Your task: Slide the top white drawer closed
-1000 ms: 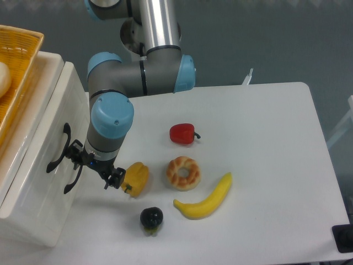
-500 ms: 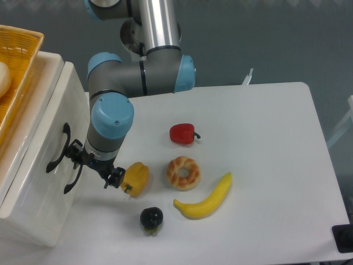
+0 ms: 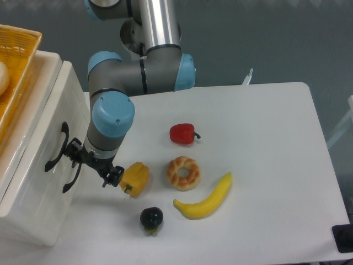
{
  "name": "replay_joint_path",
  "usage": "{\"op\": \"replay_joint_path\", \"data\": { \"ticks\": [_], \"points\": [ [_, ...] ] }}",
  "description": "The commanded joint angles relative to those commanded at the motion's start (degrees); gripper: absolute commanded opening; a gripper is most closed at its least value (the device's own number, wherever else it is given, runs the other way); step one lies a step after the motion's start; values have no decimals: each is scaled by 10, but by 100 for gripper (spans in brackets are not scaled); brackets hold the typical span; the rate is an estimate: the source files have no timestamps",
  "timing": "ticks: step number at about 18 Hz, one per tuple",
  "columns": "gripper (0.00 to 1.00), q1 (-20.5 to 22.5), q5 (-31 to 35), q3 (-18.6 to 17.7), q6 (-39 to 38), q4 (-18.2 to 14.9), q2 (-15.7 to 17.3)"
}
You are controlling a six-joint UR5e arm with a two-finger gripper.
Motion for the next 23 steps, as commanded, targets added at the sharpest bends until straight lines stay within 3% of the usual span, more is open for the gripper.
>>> {"op": "replay_joint_path", "data": {
  "ticks": [9, 15, 23],
  "points": [
    [100, 50, 6, 11, 66, 3, 12],
    [100, 103, 57, 54, 134, 3, 14],
    [100, 186, 65, 58, 363, 2, 53]
  ]
}}
